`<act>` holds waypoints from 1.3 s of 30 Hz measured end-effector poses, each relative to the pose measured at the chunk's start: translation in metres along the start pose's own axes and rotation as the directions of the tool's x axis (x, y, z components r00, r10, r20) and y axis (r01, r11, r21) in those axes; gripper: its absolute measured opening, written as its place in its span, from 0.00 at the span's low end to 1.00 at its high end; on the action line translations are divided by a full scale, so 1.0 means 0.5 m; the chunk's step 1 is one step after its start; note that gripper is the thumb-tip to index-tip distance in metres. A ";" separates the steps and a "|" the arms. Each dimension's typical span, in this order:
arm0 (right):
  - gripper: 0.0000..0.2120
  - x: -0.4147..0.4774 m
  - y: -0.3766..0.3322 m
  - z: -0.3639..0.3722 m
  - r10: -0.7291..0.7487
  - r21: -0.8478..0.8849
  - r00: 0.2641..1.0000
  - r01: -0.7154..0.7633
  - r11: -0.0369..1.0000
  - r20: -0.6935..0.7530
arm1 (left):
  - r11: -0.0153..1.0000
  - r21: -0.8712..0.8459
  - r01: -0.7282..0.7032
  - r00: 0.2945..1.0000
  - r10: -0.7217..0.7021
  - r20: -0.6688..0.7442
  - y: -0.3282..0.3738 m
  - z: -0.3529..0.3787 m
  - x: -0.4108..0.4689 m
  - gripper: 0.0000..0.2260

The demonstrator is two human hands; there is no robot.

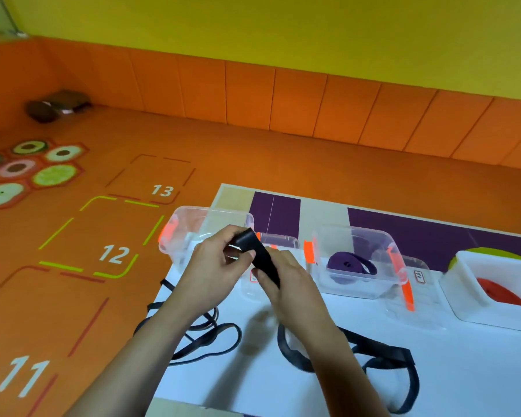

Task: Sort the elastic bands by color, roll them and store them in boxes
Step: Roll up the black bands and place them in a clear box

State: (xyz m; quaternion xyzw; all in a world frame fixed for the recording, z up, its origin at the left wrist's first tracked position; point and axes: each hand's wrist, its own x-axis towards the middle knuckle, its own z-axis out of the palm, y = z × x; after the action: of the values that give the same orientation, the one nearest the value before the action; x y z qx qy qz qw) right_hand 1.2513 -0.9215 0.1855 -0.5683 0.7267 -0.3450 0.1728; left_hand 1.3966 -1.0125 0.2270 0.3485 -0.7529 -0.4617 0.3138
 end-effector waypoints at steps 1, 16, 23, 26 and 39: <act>0.16 0.009 0.000 -0.010 -0.027 -0.049 0.999 0.028 0.998 0.018 | 1.000 0.003 -0.024 1.000 0.024 -0.003 0.000 -0.001 -0.003 0.11; 0.13 0.038 -0.058 -0.061 0.078 0.556 0.873 -0.373 0.743 0.481 | 0.982 -0.142 -0.121 0.992 0.117 -0.035 -0.007 -0.024 -0.011 0.18; 0.16 0.019 -0.117 -0.046 0.159 0.657 0.914 -0.382 0.650 0.374 | 0.833 0.453 -0.319 0.886 0.431 -0.169 -0.036 0.008 -0.027 0.20; 0.15 0.019 -0.102 -0.042 0.180 0.627 0.949 -0.307 0.716 0.259 | 0.793 0.516 -0.324 0.901 0.426 -0.088 -0.032 0.011 -0.026 0.24; 0.28 0.020 -0.067 -0.075 -0.184 -0.108 0.977 0.196 0.975 0.112 | 0.965 -0.210 0.154 0.950 -0.086 0.301 0.038 -0.077 0.031 0.07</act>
State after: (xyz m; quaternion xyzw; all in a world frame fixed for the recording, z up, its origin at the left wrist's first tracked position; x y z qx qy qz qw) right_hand 1.2480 -0.9234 0.2365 -0.6612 0.6785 -0.2871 0.1418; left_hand 1.4138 -1.0370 0.2613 0.2838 -0.7090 -0.6105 0.2099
